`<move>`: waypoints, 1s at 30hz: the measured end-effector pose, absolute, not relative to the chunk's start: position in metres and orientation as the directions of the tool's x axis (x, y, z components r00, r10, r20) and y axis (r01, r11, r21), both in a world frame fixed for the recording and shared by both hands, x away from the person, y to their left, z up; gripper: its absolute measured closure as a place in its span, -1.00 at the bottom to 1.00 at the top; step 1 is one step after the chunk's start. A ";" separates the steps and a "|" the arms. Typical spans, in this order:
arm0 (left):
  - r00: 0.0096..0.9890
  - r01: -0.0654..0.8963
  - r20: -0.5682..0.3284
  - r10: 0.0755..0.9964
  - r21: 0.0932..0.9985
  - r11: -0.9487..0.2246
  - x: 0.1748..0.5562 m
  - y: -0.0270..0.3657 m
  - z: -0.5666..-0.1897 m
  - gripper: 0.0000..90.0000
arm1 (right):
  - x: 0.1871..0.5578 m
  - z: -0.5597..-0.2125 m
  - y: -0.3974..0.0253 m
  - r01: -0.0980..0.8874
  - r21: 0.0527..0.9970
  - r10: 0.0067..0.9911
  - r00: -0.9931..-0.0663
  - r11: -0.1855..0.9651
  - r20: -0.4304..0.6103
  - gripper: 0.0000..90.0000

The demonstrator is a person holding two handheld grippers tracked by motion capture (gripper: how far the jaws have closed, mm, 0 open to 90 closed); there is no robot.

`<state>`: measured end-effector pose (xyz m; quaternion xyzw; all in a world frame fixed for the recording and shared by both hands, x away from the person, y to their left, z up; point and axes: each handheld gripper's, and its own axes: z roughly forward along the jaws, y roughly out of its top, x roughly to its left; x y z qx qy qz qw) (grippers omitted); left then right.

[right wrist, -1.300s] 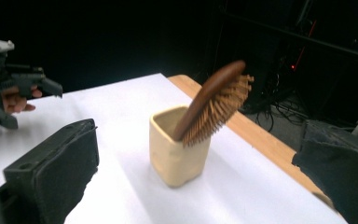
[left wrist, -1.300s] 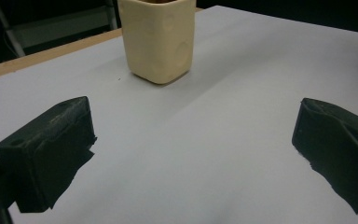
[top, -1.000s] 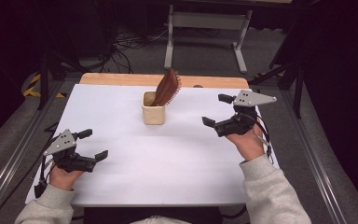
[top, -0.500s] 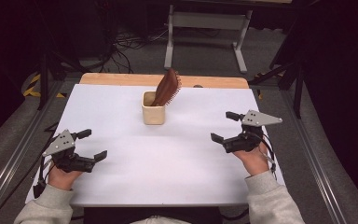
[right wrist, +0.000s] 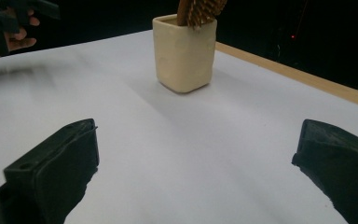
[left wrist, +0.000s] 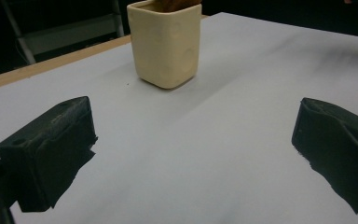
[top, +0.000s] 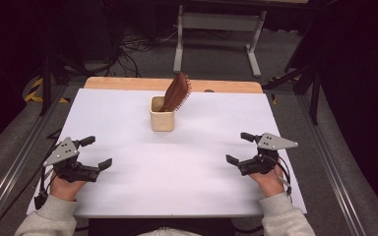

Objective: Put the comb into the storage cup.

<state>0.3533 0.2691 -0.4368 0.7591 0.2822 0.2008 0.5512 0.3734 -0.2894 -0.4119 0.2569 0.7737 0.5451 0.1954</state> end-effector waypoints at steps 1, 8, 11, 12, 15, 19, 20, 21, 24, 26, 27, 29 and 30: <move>0.761 0.211 -0.007 0.649 0.948 -0.237 0.354 0.269 -0.437 -0.99 | 0.373 -0.415 -0.290 0.190 0.944 0.610 -0.792 0.271 -0.015 -1.00; 0.763 0.202 -0.005 0.646 0.952 -0.231 0.352 0.268 -0.438 -0.99 | 0.366 -0.434 -0.291 0.183 0.942 0.624 -0.780 0.283 -0.036 -1.00; 0.760 0.205 -0.005 0.650 0.951 -0.232 0.352 0.268 -0.439 -0.99 | 0.366 -0.443 -0.292 0.207 0.941 0.621 -0.783 0.269 -0.006 -1.00; 0.759 0.199 0.006 0.651 0.950 -0.240 0.352 0.268 -0.440 -0.99 | 0.366 -0.445 -0.292 0.211 0.940 0.621 -0.784 0.269 -0.002 -1.00; 0.757 0.205 0.000 0.653 0.949 -0.238 0.353 0.268 -0.444 -0.99 | 0.364 -0.452 -0.293 0.223 0.941 0.628 -0.778 0.253 0.015 -1.00; 0.753 0.213 0.006 0.658 0.944 -0.253 0.355 0.266 -0.447 -0.99 | 0.363 -0.451 -0.295 0.219 0.949 0.630 -0.776 0.228 0.028 -1.00; 0.751 0.210 0.002 0.660 0.947 -0.243 0.356 0.266 -0.448 -0.99 | 0.364 -0.451 -0.296 0.223 0.947 0.639 -0.769 0.230 0.026 -1.00; 0.754 0.211 0.002 0.656 0.946 -0.245 0.357 0.266 -0.448 -1.00 | 0.364 -0.451 -0.297 0.223 0.948 0.644 -0.765 0.229 0.024 -1.00; 0.755 0.242 -0.027 0.656 0.940 -0.240 0.359 0.264 -0.451 -0.99 | 0.364 -0.451 -0.298 0.227 0.947 0.652 -0.758 0.227 0.026 -0.97; 0.760 0.251 -0.043 0.649 0.940 -0.232 0.360 0.264 -0.453 -1.00 | 0.363 -0.450 -0.298 0.236 0.944 0.647 -0.762 0.230 0.033 -0.88; 0.760 0.257 -0.055 0.647 0.941 -0.222 0.360 0.264 -0.453 -1.00 | 0.362 -0.450 -0.298 0.237 0.943 0.642 -0.766 0.233 0.033 -0.88; 0.757 0.253 -0.066 0.650 0.947 -0.199 0.359 0.266 -0.453 -1.00 | 0.361 -0.450 -0.297 0.230 0.943 0.646 -0.763 0.241 0.021 -0.88; 0.757 0.248 -0.068 0.649 0.950 -0.189 0.359 0.267 -0.453 -1.00 | 0.361 -0.449 -0.297 0.229 0.943 0.645 -0.764 0.243 0.020 -0.88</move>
